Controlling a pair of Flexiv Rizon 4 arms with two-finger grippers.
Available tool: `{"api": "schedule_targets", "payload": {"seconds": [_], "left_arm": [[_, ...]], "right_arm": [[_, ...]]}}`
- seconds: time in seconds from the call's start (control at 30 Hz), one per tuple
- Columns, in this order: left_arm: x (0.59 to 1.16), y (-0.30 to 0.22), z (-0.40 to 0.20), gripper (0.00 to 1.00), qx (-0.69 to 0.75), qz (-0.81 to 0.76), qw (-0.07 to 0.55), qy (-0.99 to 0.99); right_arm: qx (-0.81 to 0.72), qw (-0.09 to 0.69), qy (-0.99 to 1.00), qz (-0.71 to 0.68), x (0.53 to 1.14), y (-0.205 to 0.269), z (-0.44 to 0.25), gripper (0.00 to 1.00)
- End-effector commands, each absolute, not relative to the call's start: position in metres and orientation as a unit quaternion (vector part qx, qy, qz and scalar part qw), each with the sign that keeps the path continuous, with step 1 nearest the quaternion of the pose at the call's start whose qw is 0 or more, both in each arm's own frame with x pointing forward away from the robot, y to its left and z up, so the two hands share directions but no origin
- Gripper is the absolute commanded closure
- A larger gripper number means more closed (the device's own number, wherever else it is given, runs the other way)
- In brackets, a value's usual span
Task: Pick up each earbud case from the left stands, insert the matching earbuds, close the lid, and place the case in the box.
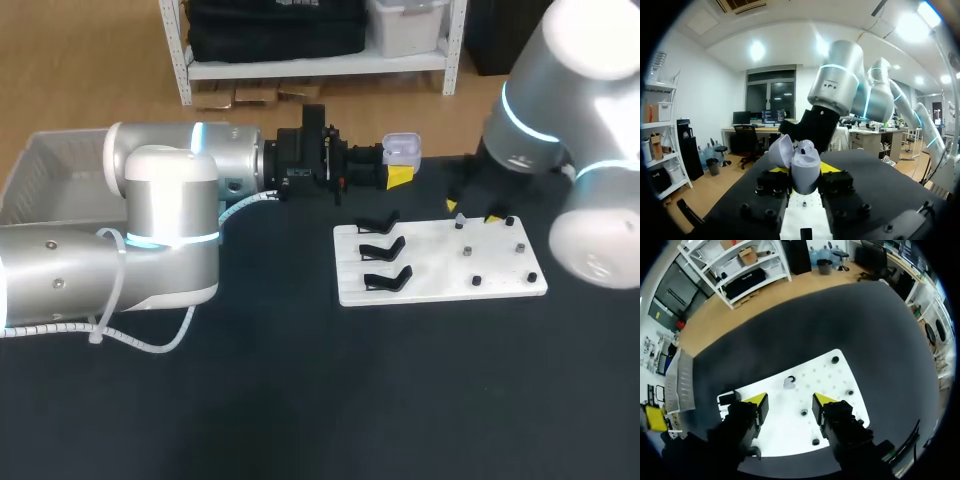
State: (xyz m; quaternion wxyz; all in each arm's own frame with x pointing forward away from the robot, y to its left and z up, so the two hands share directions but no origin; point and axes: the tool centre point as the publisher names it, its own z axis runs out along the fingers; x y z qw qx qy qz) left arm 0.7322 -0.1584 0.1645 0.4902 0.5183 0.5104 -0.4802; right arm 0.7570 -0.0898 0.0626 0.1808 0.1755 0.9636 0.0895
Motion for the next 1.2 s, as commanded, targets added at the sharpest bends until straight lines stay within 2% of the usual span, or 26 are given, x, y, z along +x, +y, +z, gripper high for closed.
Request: {"api": "schedule_targets", "payload": {"seconds": [0.03, 0.33, 0.83, 1.2], "left_arm": [[0.732, -0.158, 0.163, 1.0, 0.517, -0.48, 0.494, 0.508], [0.732, -0.158, 0.163, 1.0, 0.517, -0.48, 0.494, 0.508], [0.732, -0.158, 0.163, 1.0, 0.517, -0.48, 0.494, 0.508], [0.732, -0.158, 0.163, 1.0, 0.517, -0.48, 0.494, 0.508]], "right_arm": [[0.18, 0.165, 0.966, 0.089, 0.765, -0.089, 0.053, 0.45], [0.193, 0.153, 0.965, 0.09, 0.772, -0.087, 0.044, 0.39], [0.193, 0.134, 0.968, 0.09, 0.782, -0.079, 0.03, 0.53], [0.203, 0.133, 0.966, 0.093, 0.784, -0.078, 0.027, 0.54]]}}
